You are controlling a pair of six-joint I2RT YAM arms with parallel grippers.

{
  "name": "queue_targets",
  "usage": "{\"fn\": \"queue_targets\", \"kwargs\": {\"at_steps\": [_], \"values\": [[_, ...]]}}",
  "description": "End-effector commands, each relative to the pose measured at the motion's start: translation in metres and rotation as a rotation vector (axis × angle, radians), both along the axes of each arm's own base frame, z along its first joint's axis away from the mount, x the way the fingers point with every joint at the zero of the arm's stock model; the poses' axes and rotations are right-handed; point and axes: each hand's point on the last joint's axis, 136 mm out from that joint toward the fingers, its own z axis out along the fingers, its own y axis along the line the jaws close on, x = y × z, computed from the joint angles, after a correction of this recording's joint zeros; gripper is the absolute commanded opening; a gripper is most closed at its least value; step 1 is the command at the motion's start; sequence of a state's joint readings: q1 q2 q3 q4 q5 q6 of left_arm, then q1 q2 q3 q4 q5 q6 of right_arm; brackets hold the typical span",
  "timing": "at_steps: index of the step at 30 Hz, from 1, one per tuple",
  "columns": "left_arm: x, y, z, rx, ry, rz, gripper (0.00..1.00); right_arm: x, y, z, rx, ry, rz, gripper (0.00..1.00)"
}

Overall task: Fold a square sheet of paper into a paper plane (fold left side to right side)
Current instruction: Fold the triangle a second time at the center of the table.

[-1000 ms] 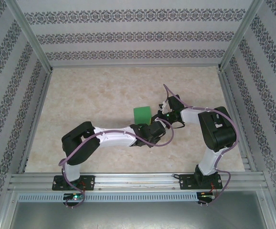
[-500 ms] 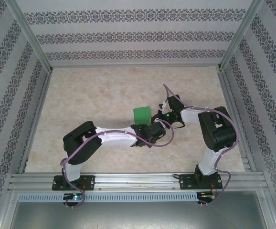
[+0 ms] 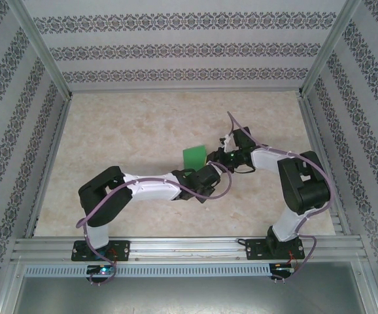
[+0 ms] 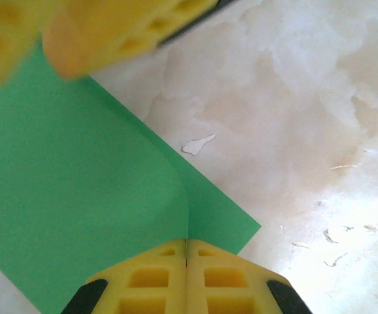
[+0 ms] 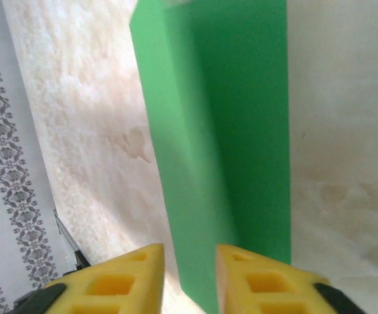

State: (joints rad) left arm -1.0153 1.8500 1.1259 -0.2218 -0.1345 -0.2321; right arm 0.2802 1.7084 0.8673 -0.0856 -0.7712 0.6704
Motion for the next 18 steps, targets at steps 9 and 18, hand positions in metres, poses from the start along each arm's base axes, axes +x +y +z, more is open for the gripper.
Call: {"fn": "queue_targets", "kwargs": {"at_steps": [9, 18], "values": [[0.008, -0.003, 0.022, -0.387, 0.213, 0.069, 0.0, 0.001, -0.043, 0.024, -0.088, -0.167, -0.08, 0.41], [0.015, 0.003, 0.029, -0.572, 0.315, 0.091, 0.0, -0.025, -0.059, 0.024, -0.136, -0.198, -0.078, 0.41]]}}
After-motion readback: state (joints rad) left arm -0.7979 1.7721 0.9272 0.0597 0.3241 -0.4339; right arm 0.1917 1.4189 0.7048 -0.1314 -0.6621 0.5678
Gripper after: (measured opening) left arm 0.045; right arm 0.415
